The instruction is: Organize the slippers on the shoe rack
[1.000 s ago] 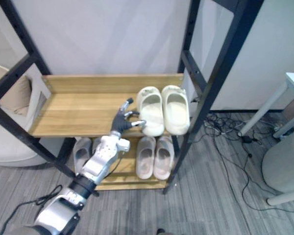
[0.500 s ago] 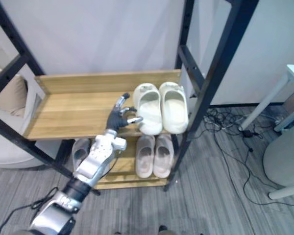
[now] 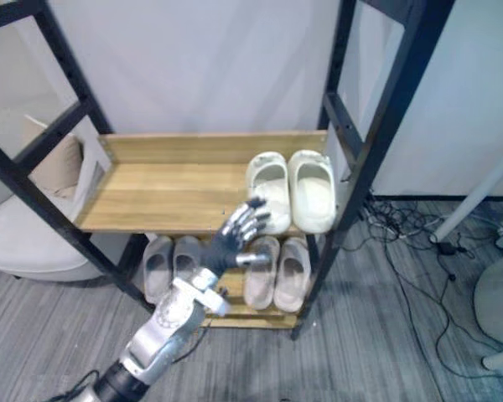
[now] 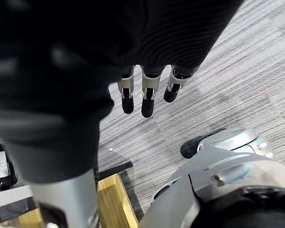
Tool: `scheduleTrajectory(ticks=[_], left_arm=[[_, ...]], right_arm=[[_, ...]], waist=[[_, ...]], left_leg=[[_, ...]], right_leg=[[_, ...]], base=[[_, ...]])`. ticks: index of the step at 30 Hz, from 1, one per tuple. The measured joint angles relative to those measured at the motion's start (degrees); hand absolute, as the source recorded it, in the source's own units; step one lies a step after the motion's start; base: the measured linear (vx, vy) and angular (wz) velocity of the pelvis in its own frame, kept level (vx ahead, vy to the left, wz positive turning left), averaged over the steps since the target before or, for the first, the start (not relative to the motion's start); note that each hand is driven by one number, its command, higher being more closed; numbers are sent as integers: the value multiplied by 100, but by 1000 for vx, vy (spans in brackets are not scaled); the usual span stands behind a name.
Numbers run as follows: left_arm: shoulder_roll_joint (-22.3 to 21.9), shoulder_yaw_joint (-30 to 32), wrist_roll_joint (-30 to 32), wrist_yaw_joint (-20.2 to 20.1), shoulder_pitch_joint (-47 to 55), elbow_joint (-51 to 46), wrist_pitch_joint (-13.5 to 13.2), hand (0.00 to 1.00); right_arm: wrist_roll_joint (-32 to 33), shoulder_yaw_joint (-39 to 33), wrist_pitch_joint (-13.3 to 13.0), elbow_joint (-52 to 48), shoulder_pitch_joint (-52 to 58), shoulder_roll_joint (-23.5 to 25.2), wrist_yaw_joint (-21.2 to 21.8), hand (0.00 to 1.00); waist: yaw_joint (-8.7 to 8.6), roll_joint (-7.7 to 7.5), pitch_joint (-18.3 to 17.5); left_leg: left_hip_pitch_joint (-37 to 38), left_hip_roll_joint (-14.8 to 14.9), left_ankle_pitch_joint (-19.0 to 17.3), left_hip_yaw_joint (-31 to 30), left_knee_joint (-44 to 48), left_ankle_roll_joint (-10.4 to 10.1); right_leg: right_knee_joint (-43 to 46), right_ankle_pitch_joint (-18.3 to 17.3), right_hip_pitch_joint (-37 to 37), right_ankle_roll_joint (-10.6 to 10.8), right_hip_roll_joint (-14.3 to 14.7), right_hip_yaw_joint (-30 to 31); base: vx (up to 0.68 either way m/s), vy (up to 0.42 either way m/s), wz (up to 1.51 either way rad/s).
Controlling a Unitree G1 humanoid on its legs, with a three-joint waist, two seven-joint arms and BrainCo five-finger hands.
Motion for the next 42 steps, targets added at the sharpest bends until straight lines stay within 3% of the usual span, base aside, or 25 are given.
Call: scheduleTrajectory(ticks=[5,9,15,22,25,42], left_arm=[[106,-450,-156,-417,563,563,79,0],[92,-401,27,-605,742,1727,176,0],[12,186,554,-553,753,3585,290,0],[-145,875,1800,-201,657,5744,308,0],[-199,1165,2036,-94,645,6289,358,0],[-424,1912,2518,192,673,6704,398,0]], right_arm=[[2,31,-1,121,-15,11,5,0],[1,53,-1,210,-19,41,49,0],[7,96,-2,251,-31,65,45,0],[8,201,-4,458,-182,130,-30,0],[8,209,-5,493,-196,135,-49,0],[3,251,-24,676,-230,103,-50,0]], waist=[[17,-72,-41],[17,-184,-63],[18,-237,-94],[46,-405,-93],[88,-434,-86],[185,-322,-28]], left_leg=[[23,-4,1,-35,0,1],[127,-4,-1,-86,0,-1],[142,5,-8,-111,1,-10],[173,15,-18,-63,4,-23],[237,15,-29,27,4,-32],[262,34,-60,41,11,-72]], right_leg=[[-3,-6,41,9,-2,-36],[0,-57,161,13,-2,-64],[16,-124,159,8,3,-60],[17,-123,171,-1,26,12],[66,-120,173,-3,25,104],[64,-126,170,1,35,155]], base=[[-1,-1,2],[-18,-6,7],[-12,-1,1],[3,1,-2],[-1,9,-14],[-22,0,-2]])
